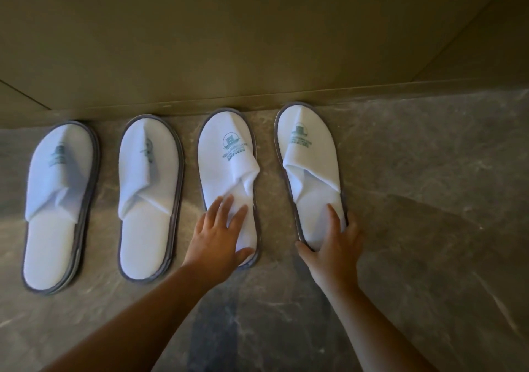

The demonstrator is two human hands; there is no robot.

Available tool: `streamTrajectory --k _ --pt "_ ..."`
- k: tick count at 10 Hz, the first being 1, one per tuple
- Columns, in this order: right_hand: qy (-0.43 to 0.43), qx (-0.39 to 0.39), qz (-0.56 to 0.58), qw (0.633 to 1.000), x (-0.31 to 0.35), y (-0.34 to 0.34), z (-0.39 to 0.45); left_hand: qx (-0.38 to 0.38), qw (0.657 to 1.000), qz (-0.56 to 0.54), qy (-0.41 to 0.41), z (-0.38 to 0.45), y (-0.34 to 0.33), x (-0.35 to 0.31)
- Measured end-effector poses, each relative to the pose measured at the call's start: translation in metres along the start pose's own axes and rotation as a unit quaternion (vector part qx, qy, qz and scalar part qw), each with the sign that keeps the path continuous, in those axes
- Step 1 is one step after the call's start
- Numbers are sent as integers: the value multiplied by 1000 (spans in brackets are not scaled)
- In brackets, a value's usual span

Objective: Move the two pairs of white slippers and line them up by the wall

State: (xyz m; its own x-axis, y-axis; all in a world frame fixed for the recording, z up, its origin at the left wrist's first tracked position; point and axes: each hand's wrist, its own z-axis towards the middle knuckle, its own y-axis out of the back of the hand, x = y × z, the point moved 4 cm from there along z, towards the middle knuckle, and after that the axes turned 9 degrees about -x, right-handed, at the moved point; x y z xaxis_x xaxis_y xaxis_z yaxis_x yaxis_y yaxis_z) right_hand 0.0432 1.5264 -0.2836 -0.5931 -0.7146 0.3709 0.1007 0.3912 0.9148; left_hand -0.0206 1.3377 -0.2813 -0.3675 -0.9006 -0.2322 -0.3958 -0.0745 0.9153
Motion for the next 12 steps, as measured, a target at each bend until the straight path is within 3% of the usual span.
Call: streamTrajectory --k 3,8,10,11,12 --pt "-39 -18 27 999 7 -6 -4 -4 1000 2 -1 1 -4 2" --pt "-22 -16 35 999 9 -9 -10 -9 1000 -8 3 1 -4 3" --pt "-11 19 -3 1000 13 -2 -12 10 999 33 6 0 2 1" --pt "68 -42 5 997 23 20 -11 -6 999 32 -10 -3 23 -8" --pt "214 -71 53 973 22 58 -26 -131 982 44 -130 -30 60 -24"
